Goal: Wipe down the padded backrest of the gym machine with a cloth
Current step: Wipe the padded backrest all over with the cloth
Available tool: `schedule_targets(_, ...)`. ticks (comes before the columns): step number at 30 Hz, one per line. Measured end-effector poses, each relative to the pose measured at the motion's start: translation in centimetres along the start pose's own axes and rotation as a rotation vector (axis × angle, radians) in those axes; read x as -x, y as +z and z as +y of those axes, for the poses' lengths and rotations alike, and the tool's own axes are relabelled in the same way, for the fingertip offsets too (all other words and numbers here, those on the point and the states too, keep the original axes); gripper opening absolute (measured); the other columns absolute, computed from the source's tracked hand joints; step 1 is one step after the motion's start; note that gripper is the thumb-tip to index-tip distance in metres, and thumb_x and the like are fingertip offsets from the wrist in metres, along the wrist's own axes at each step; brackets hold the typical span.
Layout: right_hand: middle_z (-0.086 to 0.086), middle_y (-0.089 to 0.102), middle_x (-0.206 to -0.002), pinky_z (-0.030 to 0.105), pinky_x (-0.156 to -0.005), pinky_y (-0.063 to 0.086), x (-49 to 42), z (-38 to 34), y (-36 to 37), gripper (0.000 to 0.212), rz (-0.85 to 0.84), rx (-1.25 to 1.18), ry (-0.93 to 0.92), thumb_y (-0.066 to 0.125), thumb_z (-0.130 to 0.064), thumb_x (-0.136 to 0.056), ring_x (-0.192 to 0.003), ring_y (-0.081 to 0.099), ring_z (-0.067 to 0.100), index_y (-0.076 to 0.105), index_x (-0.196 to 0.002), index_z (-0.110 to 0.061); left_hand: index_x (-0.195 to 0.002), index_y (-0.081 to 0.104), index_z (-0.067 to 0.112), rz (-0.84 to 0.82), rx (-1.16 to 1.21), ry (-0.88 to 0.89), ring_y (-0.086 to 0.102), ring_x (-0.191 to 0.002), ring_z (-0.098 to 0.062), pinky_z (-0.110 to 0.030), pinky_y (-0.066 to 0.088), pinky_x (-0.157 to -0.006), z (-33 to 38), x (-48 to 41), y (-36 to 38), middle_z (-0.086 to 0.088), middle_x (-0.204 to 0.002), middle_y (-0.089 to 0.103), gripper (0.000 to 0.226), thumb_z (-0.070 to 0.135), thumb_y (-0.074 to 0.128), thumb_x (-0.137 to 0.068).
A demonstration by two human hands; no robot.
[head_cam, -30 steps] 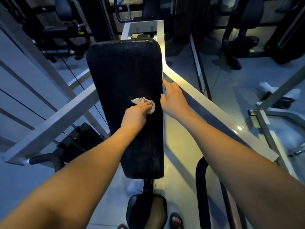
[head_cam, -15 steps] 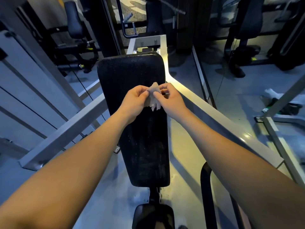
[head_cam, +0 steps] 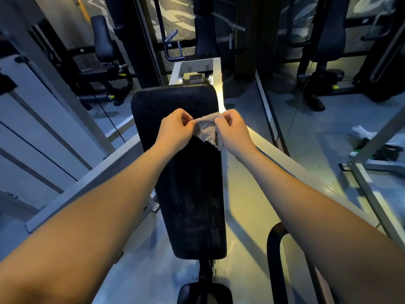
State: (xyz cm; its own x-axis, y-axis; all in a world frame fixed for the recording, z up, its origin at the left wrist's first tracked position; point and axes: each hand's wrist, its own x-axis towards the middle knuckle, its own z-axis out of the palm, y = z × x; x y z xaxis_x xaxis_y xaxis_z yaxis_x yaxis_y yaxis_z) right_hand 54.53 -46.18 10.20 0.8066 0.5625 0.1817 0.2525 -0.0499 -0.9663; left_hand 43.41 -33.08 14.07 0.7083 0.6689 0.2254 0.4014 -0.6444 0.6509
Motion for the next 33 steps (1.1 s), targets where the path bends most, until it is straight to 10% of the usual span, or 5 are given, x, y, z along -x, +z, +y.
schedule_targets(5,0.002,0.062,-0.103,0.034,-0.081,0.051,-4.3,-1.5,-0.1,0.011,0.177,0.269,-0.207,0.058,-0.027,-0.1,-0.101,0.053,0.019,0.063,-0.109,-0.022,-0.111,0.065,0.016,0.096,-0.105,0.102,0.057,-0.104,-0.02,-0.032,0.049,-0.085,0.2,-1.7,-1.7,0.0,-0.106,0.063,0.02,0.016,0.054,-0.094)
schedule_targets(11,0.009,0.053,-0.12,0.031,-0.082,0.052,-3.7,0.2,3.1,0.032,0.277,0.601,-0.433,0.067,-0.033,-0.098,-0.109,0.051,0.028,0.061,-0.127,-0.021,-0.153,0.036,0.019,0.106,-0.413,0.243,0.015,-0.154,-0.027,-0.052,0.017,-0.124,-0.7,-4.2,-2.7,-0.005,-0.164,0.025,0.066,0.021,0.061,-0.092)
schedule_targets(16,0.011,0.052,-0.118,0.039,-0.072,0.055,-3.8,1.3,3.1,0.033,0.322,0.666,-0.578,0.065,-0.007,-0.093,-0.102,0.047,0.029,0.063,-0.125,-0.018,-0.162,-0.006,0.026,-0.078,-0.656,0.22,-0.01,-0.156,-0.026,-0.062,0.007,-0.121,-2.6,-5.2,-2.3,0.003,-0.17,-0.007,0.112,0.04,0.076,-0.087)
schedule_targets(33,0.011,0.055,-0.093,0.043,-0.066,0.042,-3.4,3.6,3.0,0.031,-0.005,0.911,-0.975,0.047,0.006,-0.089,-0.082,0.047,0.03,0.066,-0.108,-0.009,-0.161,-0.01,0.028,0.033,-0.72,0.257,-0.009,-0.156,-0.024,-0.058,0.01,-0.123,-4.2,-5.4,-1.2,0.007,-0.169,-0.006,0.121,0.026,0.081,-0.081)
